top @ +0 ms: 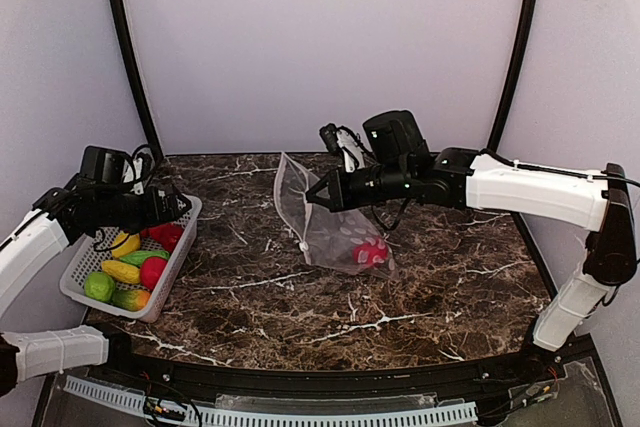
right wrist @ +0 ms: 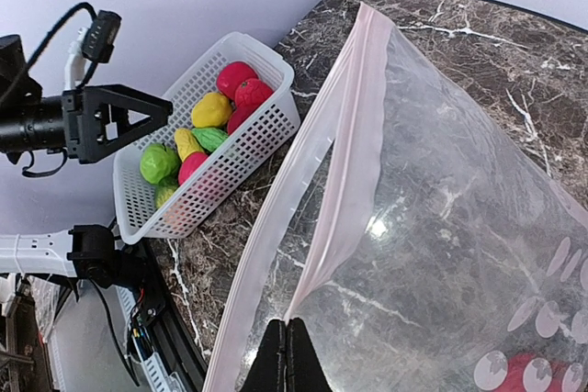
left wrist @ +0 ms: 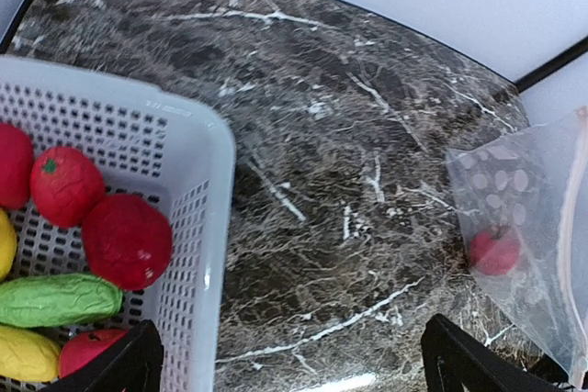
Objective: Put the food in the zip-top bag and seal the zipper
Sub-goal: Pick up the fake fruit from the bin.
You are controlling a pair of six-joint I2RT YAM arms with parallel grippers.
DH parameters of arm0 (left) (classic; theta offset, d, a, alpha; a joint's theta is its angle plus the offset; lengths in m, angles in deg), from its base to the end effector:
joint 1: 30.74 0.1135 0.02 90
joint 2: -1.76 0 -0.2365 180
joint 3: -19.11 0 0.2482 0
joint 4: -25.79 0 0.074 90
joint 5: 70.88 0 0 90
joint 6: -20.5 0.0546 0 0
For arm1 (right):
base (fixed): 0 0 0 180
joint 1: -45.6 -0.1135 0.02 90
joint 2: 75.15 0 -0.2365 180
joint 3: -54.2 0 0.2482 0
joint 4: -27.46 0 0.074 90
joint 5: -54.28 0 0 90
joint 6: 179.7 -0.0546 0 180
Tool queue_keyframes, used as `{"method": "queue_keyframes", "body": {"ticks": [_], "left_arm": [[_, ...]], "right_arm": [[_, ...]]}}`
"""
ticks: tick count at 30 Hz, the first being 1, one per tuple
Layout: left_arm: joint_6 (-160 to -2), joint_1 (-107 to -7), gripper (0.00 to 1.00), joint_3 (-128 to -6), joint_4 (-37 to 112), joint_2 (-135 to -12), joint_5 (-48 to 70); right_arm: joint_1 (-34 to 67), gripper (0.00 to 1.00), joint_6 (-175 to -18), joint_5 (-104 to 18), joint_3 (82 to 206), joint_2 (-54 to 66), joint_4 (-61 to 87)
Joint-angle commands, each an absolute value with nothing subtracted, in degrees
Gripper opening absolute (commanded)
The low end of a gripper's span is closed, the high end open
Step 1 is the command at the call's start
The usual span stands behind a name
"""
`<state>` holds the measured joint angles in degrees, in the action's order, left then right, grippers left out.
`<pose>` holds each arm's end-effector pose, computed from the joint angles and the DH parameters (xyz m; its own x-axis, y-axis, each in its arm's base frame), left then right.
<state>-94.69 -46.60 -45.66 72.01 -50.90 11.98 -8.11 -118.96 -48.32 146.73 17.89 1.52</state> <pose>0.2149 -0.0681 0.2817 -0.6457 -0.2556 -0.7196 0.1054 0.9035 -0.4155 0.2240 0.3252 0.2908 -0.6710 -0.1078 -0.7336 -0.6582 0.5421 0.5224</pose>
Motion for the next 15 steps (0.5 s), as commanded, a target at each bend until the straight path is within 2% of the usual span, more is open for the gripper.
{"method": "queue_keyframes", "body": {"ticks": [1, 11, 15], "left_arm": [[-99.02, -39.60, 0.99, -38.64, 73.45, -49.47, 9.64], [-104.65, -31.83, 0.99, -27.83, 62.42, -48.85, 11.88], [-103.48, -30.95, 0.93, -27.23, 58.54, -52.33, 11.79]], "right_arm": [[-7.75, 0.00, -119.09, -47.48, 146.06, 16.52, 2.78], [-7.66, 0.00, -118.37, -46.85, 146.15, 16.95, 1.93], [-7.57, 0.00, -117.97, -46.88, 146.65, 17.51, 1.24]]}}
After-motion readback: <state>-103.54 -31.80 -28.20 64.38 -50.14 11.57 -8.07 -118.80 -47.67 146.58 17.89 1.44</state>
